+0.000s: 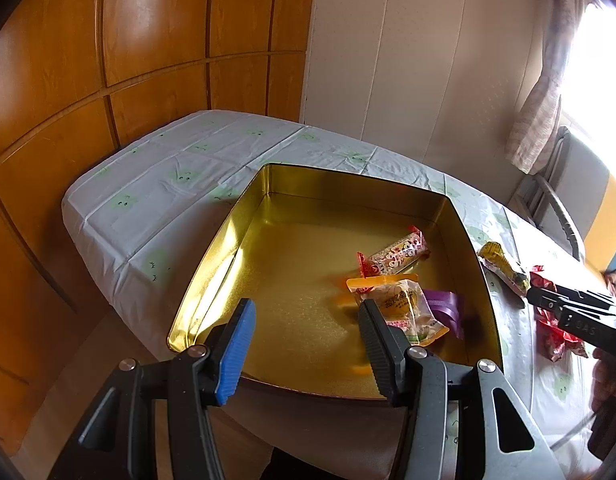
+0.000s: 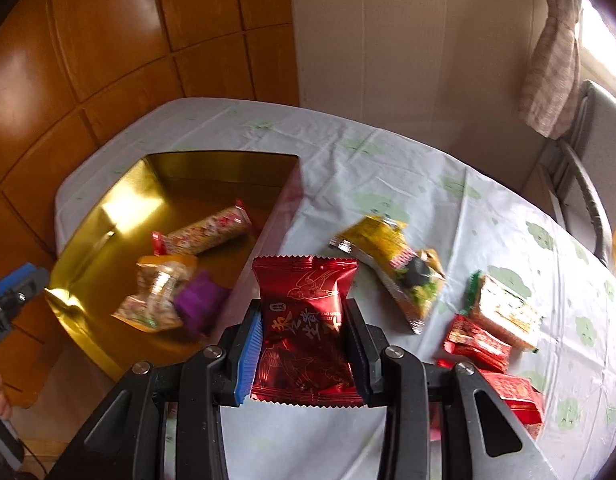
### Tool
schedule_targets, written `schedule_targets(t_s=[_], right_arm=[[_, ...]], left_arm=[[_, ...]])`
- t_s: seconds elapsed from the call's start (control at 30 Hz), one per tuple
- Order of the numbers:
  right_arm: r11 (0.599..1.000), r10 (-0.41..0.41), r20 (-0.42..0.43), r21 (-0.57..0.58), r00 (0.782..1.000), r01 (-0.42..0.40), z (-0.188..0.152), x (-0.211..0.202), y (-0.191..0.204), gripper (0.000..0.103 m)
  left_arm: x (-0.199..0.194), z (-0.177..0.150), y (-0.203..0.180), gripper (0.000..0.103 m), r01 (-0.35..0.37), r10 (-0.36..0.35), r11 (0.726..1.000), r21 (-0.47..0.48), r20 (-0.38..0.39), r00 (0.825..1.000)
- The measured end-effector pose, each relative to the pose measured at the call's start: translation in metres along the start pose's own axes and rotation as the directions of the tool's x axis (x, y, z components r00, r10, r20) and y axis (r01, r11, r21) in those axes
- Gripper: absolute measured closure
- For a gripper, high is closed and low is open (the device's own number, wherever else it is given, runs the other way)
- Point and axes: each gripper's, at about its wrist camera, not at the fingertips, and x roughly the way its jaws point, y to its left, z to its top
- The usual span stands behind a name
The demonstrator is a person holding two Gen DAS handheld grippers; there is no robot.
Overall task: Organize snacks
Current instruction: 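Carry the red wrapped candy with the right gripper over the tin, then open the right gripper to drop the red candy into the tin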
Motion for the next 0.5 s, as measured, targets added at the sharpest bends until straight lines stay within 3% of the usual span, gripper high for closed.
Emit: schedule_targets(t_s=[0.3, 0.5], right_arm=[[0.997, 0.071, -0.017, -0.009, 0.997, -0.072, 0.036, 0.030, 0.050, 0.063], [0.998, 0.052, -0.045, -0.026, 0.998, -0.053, 0.053, 0.057, 0.071, 0.063]], left_arm=[[-0.005, 0.001, 0.006, 0.049, -0.011, 0.011, 1.000, -0.005, 0.021, 1.000], [-0.007, 0.001, 0.014, 0.049, -0.026, 0.027, 0.999, -0.018, 0.029, 0.999]])
